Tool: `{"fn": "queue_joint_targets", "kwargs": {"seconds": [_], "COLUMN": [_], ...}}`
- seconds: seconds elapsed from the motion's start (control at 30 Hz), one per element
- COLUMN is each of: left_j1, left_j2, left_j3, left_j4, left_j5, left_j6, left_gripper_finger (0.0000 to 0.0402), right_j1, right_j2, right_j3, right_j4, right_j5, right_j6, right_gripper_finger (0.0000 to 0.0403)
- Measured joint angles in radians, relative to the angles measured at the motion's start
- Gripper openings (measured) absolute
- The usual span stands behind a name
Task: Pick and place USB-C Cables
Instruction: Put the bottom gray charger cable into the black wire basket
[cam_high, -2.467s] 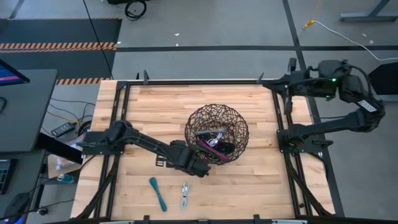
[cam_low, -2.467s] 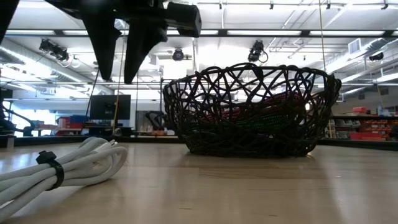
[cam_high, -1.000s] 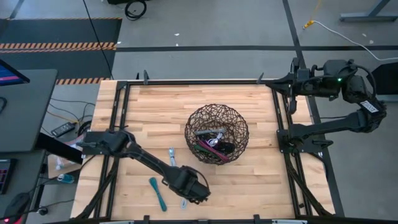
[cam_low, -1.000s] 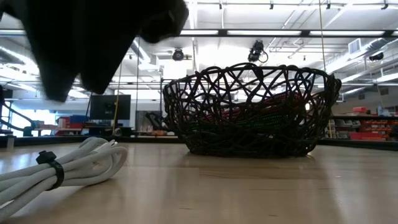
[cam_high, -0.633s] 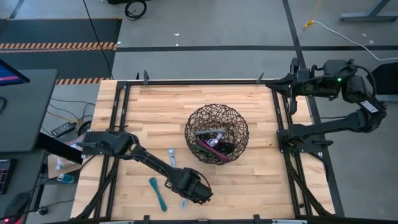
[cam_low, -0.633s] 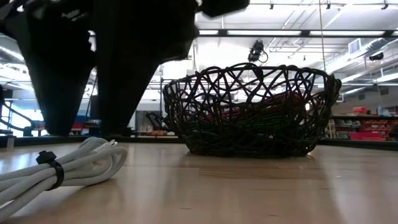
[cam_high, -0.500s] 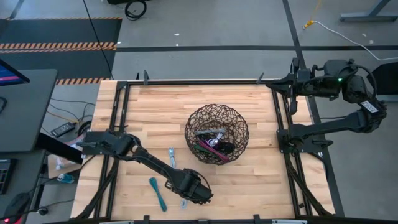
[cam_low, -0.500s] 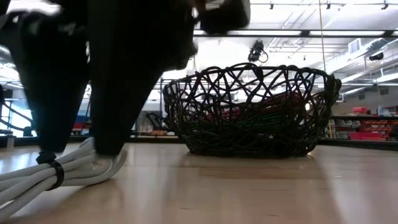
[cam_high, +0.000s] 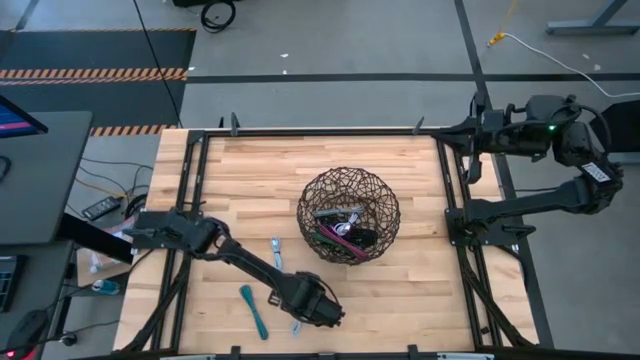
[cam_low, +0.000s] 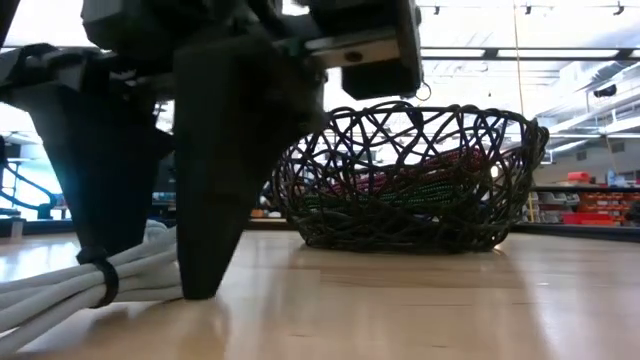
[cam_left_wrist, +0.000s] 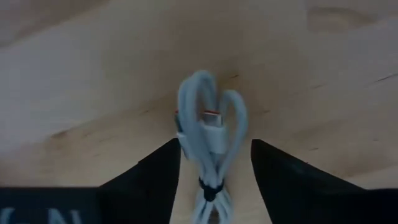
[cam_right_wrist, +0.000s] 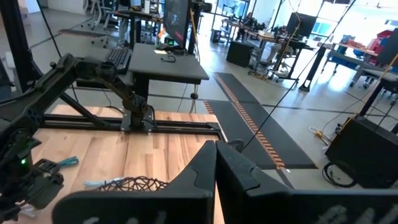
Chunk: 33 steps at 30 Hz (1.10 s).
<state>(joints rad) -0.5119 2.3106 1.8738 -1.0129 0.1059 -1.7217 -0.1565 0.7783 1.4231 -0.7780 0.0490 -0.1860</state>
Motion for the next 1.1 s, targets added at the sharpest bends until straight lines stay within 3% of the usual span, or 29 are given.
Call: {"fn": "queue_joint_targets", "kwargs": {"seconds": [0.27,0.5,0.63,0.8,1.1], "left_j1": [0.0,0.006,0.005,0.015,0.065], "left_j2": [0.036,0.028,0.02,-0.026,-0.245], "left_j3": [0.004,0.004,0.002,-0.003,-0.001], "left_j4": [0.05,0.034,0.03,-0.005,-0.068], "left_j5": [0.075,0.082,0.065,-0.004,-0.312], "left_j6": [0.004,0.019,0.036,0.064,0.177], "left_gripper_finger": [0.0139,0.0028,0.0026,0.0026,0.0026], "right_j1": [0.0,0.0,0.0,0.0,0.0], "right_j2": [-0.014,-0.018,-0.018,-0.018,-0.018], "right_j3": [0.0,0.0,0.0,0.0,0.0], "right_j4": [0.001,0.005,0.005,0.006,0.006], "right_j5": [0.0,-0.014,-0.016,-0.016,-0.017], "right_j6": [0.0,0.0,0.0,0.003,0.011], "right_gripper_finger": [0.0013,0.0013,0.0013,0.0013,0.0011]}}
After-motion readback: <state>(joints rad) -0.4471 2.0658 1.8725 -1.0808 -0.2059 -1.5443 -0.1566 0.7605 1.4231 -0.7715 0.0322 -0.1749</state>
